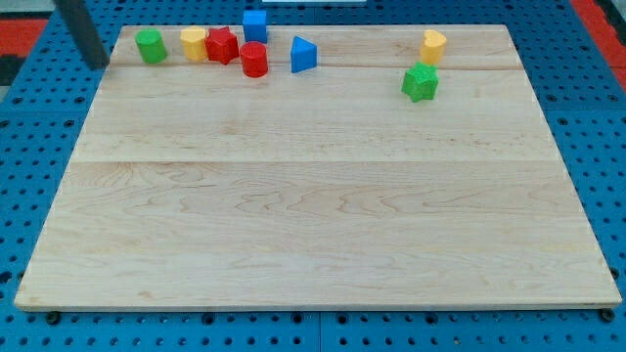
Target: Move the green circle below the green star
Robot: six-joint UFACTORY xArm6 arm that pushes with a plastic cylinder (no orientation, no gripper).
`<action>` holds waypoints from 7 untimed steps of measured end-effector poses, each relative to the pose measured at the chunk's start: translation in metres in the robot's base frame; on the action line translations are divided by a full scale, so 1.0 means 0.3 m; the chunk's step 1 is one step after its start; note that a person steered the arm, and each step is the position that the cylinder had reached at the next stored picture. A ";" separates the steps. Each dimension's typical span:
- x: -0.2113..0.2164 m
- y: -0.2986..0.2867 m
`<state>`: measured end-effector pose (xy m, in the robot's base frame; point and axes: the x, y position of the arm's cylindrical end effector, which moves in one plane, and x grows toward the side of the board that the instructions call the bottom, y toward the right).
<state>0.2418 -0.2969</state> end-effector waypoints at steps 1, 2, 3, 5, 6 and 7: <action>-0.169 0.011; -0.169 0.011; -0.170 0.032; -0.106 0.129; -0.016 0.214; 0.008 0.381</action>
<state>0.2441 -0.1826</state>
